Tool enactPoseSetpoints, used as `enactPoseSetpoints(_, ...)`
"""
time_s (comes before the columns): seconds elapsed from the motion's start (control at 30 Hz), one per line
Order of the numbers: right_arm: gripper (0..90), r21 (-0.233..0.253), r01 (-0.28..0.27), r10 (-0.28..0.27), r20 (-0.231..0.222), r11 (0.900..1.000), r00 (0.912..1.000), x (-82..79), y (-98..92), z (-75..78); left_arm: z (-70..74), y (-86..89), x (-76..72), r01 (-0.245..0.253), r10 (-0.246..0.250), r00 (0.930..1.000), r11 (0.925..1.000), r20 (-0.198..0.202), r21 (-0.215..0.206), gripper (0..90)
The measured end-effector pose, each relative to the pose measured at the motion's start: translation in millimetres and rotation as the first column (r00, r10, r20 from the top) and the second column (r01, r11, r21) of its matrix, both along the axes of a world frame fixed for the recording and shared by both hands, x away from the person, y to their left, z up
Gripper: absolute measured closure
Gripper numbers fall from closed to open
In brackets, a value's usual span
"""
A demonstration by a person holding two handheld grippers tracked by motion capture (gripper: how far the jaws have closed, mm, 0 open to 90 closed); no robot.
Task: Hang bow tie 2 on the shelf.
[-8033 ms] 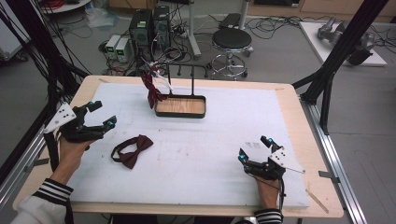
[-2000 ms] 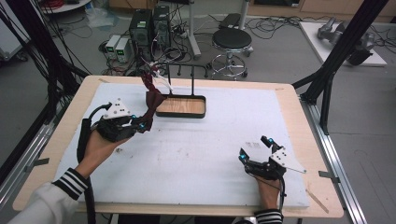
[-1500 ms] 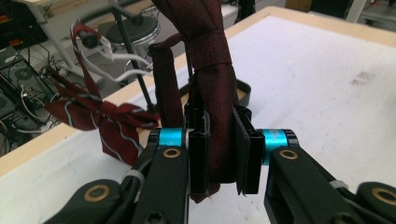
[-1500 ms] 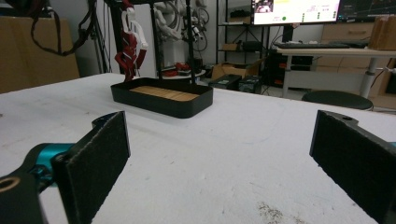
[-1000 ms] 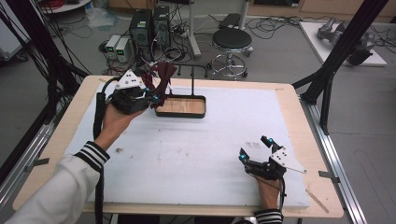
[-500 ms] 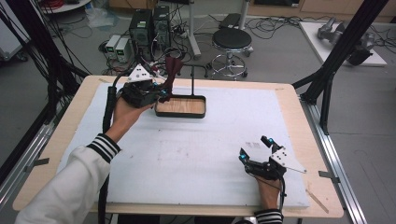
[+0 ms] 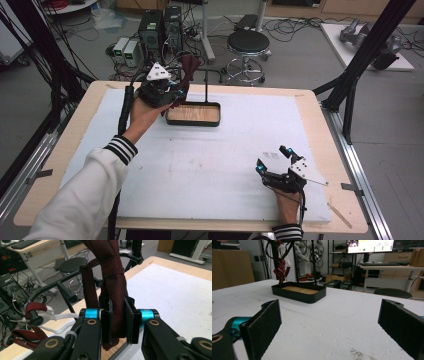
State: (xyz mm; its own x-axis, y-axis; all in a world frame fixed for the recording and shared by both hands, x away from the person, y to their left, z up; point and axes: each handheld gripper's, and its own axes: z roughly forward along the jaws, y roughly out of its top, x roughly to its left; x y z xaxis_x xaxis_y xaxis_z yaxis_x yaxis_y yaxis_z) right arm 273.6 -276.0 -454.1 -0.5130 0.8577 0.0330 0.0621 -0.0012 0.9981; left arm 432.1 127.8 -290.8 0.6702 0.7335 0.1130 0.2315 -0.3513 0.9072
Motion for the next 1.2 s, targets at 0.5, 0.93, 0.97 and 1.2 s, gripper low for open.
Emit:
enactPoseSetpoints(0.5, 4.1, 0.000, -0.001, 0.001, 0.000, 1.000, 1.0000, 0.0, 0.0, 0.0, -9.5, -14.4, 12.7, 0.001, 0.000, 0.9999, 0.9999, -0.017, 0.017, 78.0)
enactPoseSetpoints(0.93, 4.0, 0.004, -0.002, 0.002, -0.006, 1.000, 1.0000, -0.3, -0.3, 0.0, -25.0, -23.7, 26.3, -0.018, 0.019, 0.9989, 0.9994, -0.043, 0.028, 78.0)
enactPoseSetpoints(0.97, 4.0, 0.005, -0.002, 0.002, -0.007, 1.000, 1.0000, -0.3, -0.3, 0.0, -26.3, -24.6, 27.1, -0.021, 0.022, 0.9988, 0.9994, -0.045, 0.028, 78.0)
enactPoseSetpoints(1.2, 4.1, 0.006, -0.002, 0.002, -0.007, 1.000, 1.0000, -0.3, -0.2, 0.0, -34.2, -29.3, 32.1, -0.024, 0.027, 0.9976, 0.9986, -0.063, 0.048, 78.0)
